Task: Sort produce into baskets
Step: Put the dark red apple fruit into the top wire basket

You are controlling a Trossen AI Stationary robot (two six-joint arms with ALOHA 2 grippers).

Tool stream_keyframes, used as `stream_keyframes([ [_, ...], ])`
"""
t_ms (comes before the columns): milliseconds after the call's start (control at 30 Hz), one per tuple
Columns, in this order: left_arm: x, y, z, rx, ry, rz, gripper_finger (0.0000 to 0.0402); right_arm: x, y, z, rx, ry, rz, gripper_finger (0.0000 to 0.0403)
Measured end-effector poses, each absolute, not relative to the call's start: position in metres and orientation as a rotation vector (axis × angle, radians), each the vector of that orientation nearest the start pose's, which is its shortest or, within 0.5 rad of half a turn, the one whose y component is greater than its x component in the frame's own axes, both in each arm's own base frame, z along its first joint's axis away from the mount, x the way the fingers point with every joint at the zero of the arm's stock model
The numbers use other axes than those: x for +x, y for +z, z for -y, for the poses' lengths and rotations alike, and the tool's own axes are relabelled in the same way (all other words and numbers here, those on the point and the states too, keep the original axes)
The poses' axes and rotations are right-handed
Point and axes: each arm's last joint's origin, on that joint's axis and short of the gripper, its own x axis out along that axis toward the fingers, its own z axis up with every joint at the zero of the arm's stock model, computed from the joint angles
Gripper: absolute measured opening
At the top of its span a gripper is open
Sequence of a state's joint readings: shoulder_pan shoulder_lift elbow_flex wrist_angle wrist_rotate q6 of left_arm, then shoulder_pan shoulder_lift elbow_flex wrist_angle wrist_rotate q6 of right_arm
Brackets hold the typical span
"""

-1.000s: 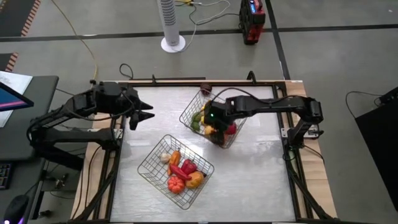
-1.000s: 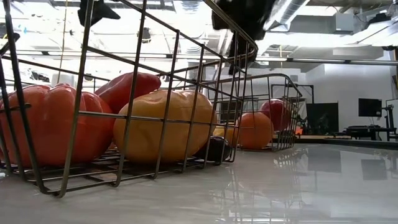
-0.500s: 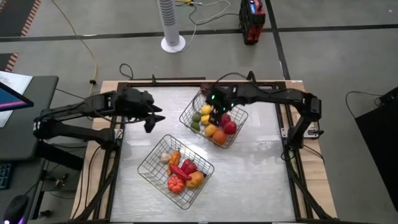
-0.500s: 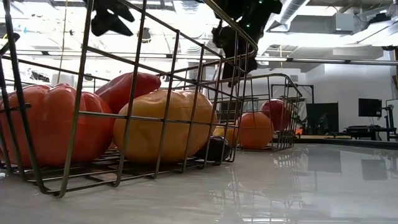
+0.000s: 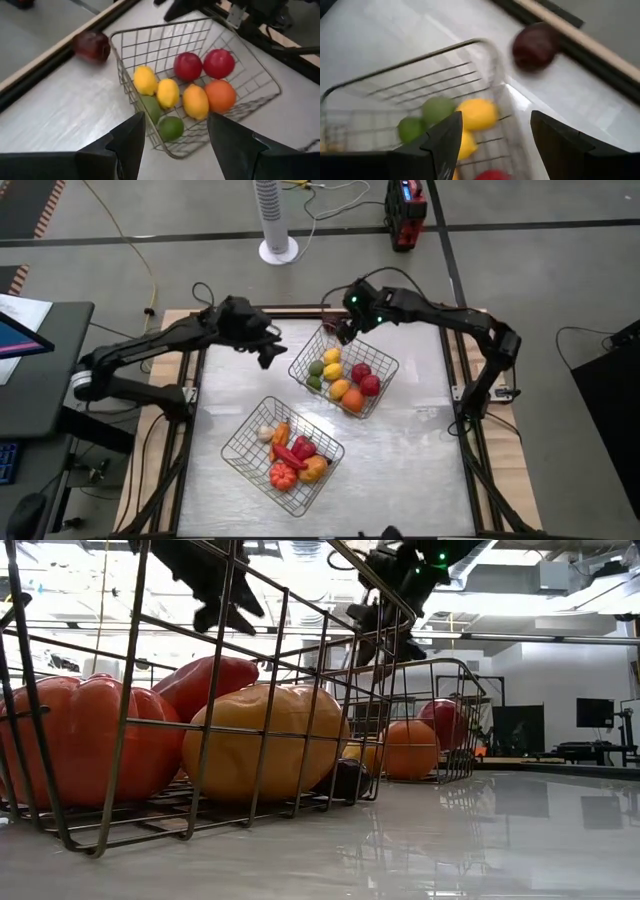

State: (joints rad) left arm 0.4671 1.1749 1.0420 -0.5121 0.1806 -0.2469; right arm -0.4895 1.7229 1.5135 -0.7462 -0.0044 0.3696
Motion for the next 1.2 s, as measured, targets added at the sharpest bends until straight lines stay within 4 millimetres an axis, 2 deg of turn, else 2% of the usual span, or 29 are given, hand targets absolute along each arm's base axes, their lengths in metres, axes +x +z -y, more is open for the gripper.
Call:
stream_keyframes([
  [100,0.228,0.31,-0.12,-0.463,0.355,-0.563,0.0201,0.316,0.294,0.19,0.597,-0.668,-0.825,0.0264],
  [267,0.24,0.314,-0.136,-0.461,0.398,-0.425,0.0201,0.304,0.296,0.215,0.576,-0.688,-0.776,0.0264],
  [367,0.245,0.314,-0.146,-0.525,0.431,-0.353,0.0201,0.303,0.289,0.231,0.561,-0.66,-0.768,0.0264],
  [433,0.245,0.316,-0.15,-0.527,0.463,-0.314,0.0201,0.302,0.277,0.243,0.561,-0.662,-0.794,0.0264],
  [567,0.243,0.319,-0.151,-0.522,0.542,-0.279,0.0201,0.314,0.264,0.27,0.592,-0.669,-0.8,0.0264],
  [733,0.236,0.324,-0.147,-0.522,0.55,-0.284,0.0201,0.34,0.252,0.298,0.608,-0.651,-0.809,0.0264],
  [867,0.23,0.326,-0.143,-0.529,0.554,-0.308,0.0201,0.357,0.25,0.307,0.648,-0.621,-0.877,0.0264],
  [967,0.226,0.329,-0.141,-0.529,0.554,-0.31,0.0201,0.366,0.241,0.308,0.644,-0.598,-0.945,0.0264],
  [1200,0.215,0.34,-0.133,-0.491,0.539,-0.281,0.0201,0.377,0.227,0.303,0.641,-0.487,-0.973,0.0266],
])
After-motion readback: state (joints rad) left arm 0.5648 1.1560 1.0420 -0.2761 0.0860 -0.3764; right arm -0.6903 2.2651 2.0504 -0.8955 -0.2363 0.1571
